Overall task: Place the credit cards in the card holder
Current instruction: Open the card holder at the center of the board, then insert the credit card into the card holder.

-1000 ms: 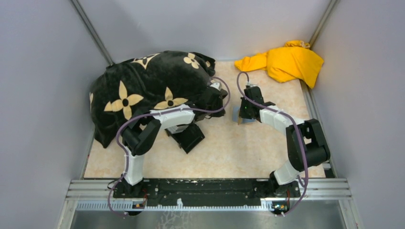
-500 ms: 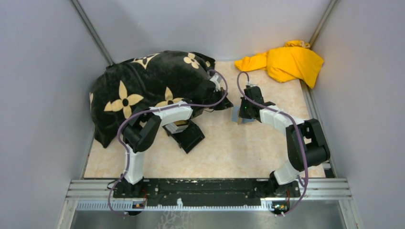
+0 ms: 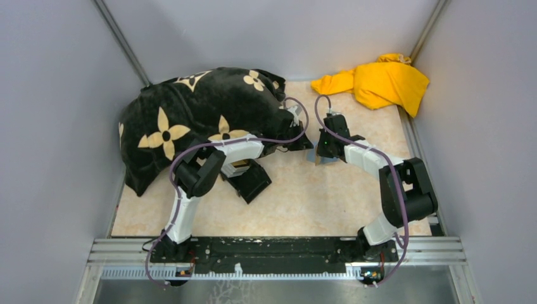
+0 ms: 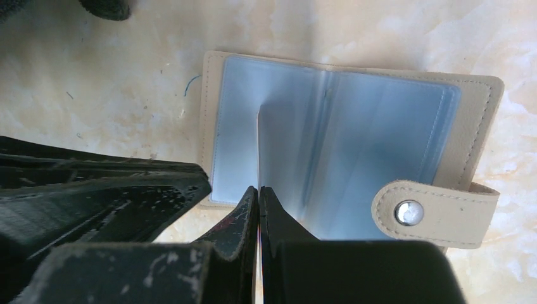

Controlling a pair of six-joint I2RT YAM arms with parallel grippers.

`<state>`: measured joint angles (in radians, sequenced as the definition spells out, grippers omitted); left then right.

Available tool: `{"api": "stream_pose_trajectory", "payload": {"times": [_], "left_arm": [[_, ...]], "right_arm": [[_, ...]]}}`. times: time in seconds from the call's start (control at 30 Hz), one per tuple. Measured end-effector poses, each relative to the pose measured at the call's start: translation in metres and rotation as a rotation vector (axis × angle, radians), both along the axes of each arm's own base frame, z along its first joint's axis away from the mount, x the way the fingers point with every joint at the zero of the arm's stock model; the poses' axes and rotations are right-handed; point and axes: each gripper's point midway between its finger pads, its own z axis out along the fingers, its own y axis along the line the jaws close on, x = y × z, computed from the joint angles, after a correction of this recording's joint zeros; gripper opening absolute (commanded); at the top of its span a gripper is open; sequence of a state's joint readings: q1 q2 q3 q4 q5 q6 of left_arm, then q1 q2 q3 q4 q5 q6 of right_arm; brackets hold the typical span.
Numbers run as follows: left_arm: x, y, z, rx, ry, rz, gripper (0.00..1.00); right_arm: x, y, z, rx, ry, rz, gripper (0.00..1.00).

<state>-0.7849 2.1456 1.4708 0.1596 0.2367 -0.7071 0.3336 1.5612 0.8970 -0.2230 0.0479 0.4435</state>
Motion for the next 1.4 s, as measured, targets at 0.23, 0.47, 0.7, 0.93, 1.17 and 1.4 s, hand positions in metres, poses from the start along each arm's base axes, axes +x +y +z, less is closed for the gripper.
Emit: {"api": "stream_pose_trajectory", "payload": {"times": [0.23,0.47,0.7,0.93,1.17,1.4], "left_arm": [[-0.007,-0.003,-0.021,0.045,0.037,-0.006,0.00],[-0.007,0.001,-0.039,0.098,0.060,0.019,0.00],[-0.005,0.001,-0.052,0.135,0.074,0.042,0.00],[-0.003,0.003,-0.052,0.153,0.076,0.071,0.00],[-0.002,0.003,-0.053,0.156,0.080,0.084,0.00],[-0.004,0.002,-0.053,0.158,0.080,0.085,0.00]], "right_arm": [[0.000,0.000,0.000,0.003,0.000,-0.002,0.00],[0.000,0.001,0.000,0.010,0.001,0.001,0.00],[-0.001,0.002,0.000,0.030,0.006,0.005,0.00],[-0.007,-0.005,-0.001,0.063,0.010,-0.024,0.00],[-0.013,-0.032,0.001,0.113,-0.012,-0.108,0.00],[-0.004,-0.048,0.008,0.149,-0.050,-0.167,0.00]]}}
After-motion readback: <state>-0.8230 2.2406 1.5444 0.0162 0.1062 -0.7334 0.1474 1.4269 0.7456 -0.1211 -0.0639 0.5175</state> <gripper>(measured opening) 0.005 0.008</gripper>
